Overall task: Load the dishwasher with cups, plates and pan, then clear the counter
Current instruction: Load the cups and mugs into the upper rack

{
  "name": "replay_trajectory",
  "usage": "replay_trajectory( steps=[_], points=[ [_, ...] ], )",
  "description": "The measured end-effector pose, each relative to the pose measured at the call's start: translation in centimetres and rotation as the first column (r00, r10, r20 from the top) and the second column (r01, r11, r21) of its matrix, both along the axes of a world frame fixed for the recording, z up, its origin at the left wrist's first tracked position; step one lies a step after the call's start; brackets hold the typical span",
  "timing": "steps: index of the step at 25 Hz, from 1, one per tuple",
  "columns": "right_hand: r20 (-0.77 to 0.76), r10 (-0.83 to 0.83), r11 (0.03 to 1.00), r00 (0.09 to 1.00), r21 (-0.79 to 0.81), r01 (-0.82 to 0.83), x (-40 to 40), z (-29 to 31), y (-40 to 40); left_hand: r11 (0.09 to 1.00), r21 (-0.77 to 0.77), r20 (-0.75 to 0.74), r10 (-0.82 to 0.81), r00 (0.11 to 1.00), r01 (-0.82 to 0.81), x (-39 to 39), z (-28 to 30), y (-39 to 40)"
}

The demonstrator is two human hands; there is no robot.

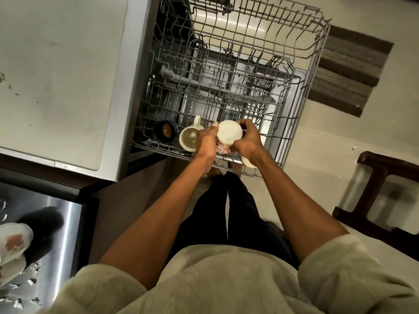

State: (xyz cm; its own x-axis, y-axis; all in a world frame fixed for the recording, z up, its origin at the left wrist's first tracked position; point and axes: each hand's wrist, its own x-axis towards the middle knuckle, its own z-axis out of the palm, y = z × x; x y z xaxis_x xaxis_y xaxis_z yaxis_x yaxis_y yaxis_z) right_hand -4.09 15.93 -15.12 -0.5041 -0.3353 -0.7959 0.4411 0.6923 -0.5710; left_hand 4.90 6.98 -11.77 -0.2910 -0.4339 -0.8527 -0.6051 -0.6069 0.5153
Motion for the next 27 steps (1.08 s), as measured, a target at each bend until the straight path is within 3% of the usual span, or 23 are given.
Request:
replay_trajectory(
  steps=[7,14,21,27],
  points=[
    [-0.07,0.173,0.984,0.982,0.059,-0.169,0.8,-2.4,0.8,0.996,0.006,0.126,-0.092,0.988,0.092,1.0,-1.3,1.4],
    [-0.123,0.281,0.959,0.952,0.082,-0.272,0.9,-2.1,0.9,0.994,0.05,0.153,-0.106,0.983,0.099,1.3,-3.3,1.5],
    [-0.096,0.326,0.945,0.941,0.064,-0.321,0.6,-0.4,0.9,0.968,0.058,0.217,-0.253,0.943,0.246,1.1,-1.7,1.5],
    [-0.084,0.366,0.927,0.927,0.12,-0.356,0.2,-0.2,0.9,0.875,-0.086,0.318,-0.429,0.845,0.477,0.0,0.2,1.1]
  ],
)
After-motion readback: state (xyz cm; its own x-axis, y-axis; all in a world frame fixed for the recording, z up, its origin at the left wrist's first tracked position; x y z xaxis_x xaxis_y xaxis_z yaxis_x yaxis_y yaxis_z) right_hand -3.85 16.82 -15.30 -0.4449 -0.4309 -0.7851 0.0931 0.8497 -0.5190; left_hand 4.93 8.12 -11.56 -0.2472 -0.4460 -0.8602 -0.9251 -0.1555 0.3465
